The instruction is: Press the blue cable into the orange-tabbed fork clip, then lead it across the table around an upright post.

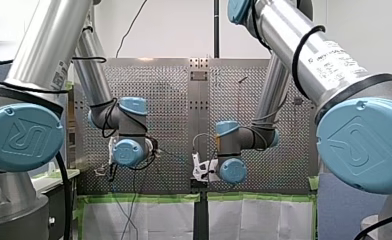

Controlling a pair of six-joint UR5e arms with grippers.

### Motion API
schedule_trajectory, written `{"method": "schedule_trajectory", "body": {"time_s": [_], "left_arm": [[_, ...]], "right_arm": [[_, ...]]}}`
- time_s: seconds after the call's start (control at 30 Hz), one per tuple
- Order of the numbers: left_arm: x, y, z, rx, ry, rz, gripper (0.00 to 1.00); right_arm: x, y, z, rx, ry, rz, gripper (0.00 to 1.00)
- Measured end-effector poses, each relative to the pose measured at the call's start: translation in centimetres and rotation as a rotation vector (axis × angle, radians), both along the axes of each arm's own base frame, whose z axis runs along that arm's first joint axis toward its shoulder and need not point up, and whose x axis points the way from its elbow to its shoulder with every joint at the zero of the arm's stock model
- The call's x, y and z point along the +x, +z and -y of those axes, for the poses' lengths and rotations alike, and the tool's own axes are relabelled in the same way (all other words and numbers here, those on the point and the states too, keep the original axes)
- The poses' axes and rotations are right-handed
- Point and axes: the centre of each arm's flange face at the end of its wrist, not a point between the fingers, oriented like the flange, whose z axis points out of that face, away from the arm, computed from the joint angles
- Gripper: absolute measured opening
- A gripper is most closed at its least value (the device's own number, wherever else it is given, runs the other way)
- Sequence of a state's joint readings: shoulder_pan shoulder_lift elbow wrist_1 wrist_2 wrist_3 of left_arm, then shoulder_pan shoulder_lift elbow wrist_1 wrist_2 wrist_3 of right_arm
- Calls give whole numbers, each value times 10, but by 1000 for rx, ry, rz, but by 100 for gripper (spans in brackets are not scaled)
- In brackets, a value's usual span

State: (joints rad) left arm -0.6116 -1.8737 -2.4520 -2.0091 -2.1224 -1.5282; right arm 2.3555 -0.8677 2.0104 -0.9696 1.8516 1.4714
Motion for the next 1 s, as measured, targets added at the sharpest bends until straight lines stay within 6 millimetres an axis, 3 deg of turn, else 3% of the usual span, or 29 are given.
{"method": "schedule_trajectory", "body": {"time_s": [0.47, 0.83, 1.0], "left_arm": [[-2, -1, -4, 50, -2, -58, 0], [38, 29, 14, -65, -11, 28, 0], [58, 30, 22, -133, -1, 64, 0]], "right_arm": [[0, 2, 2, -4, -5, -1, 0], [11, 68, 49, -56, -99, 91, 0], [23, 95, 62, -88, -66, 170, 0]]}}
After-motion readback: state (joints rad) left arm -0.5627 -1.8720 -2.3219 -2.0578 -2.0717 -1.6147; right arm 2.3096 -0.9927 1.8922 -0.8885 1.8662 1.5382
